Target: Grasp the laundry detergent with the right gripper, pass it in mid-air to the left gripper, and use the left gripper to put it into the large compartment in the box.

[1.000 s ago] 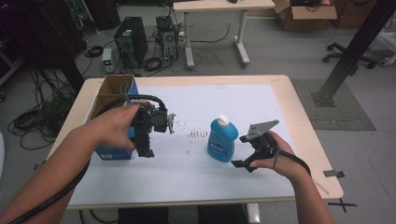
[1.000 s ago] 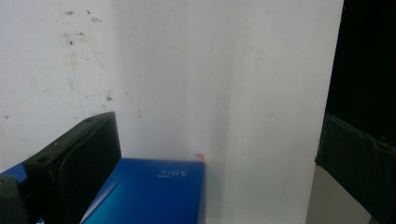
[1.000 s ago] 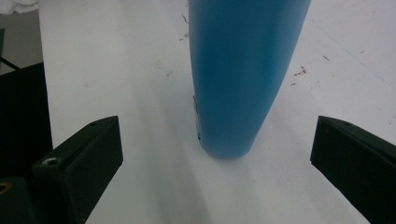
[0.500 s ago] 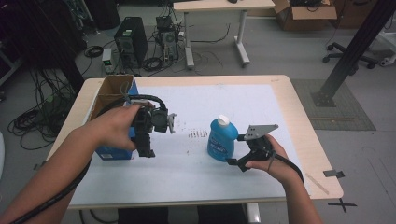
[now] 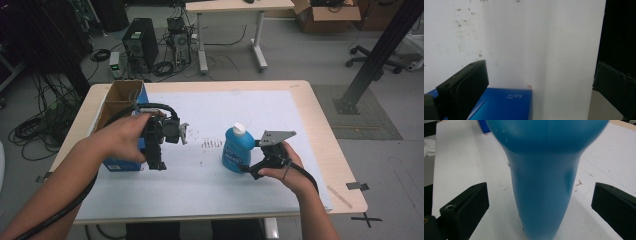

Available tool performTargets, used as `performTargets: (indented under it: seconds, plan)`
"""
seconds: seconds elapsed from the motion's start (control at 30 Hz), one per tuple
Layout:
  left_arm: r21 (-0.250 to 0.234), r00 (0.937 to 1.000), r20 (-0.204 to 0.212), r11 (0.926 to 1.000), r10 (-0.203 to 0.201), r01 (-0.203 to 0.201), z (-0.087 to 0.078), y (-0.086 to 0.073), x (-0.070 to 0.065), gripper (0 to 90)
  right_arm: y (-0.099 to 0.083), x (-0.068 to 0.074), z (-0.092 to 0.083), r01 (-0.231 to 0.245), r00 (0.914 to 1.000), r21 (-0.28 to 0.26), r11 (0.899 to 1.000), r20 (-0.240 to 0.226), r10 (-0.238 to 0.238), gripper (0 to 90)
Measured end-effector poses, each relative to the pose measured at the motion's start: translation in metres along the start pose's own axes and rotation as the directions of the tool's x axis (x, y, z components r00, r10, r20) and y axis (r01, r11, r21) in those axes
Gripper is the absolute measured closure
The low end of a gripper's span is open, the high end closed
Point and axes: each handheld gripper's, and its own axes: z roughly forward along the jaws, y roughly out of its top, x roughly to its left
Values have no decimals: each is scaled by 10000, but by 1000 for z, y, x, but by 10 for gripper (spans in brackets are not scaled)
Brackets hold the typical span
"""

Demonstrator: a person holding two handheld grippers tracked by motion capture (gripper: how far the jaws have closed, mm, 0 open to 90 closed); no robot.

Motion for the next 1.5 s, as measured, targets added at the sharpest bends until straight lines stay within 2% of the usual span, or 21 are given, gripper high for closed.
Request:
performTargets:
  seconds: [0.33, 0.6, 0.7, 0.87, 1.27, 1.5]
  plan:
    - [-14, 10000, -48, 10000, 4, -4, -1, -3, -4, 2, -4, 2, 10, -184, 9994, -404, 9990, 274, 195, 8]
    - [-68, 10000, -10, 10000, 32, -32, -2, -3, -6, 2, -7, 3, 16, -277, 9990, -733, 9969, 323, 301, 9]
    - [-67, 10000, -11, 10000, 73, -73, -2, -3, -7, 2, -9, 4, 19, -366, 9976, -1001, 9943, 546, 422, 6]
    - [-59, 10000, -9, 10000, 65, -65, -2, -3, -7, 2, -11, 7, 21, -348, 9968, -1438, 9890, 661, 447, 5]
    - [-83, 10000, -16, 9999, 69, -70, -1, -3, -6, 2, -14, 10, 22, -326, 9939, -1775, 9836, 976, 506, 54]
    - [-134, 10000, -38, 9999, 59, -59, -2, -3, -7, 2, -14, 11, 23, -313, 9939, -1903, 9812, 976, 507, 85]
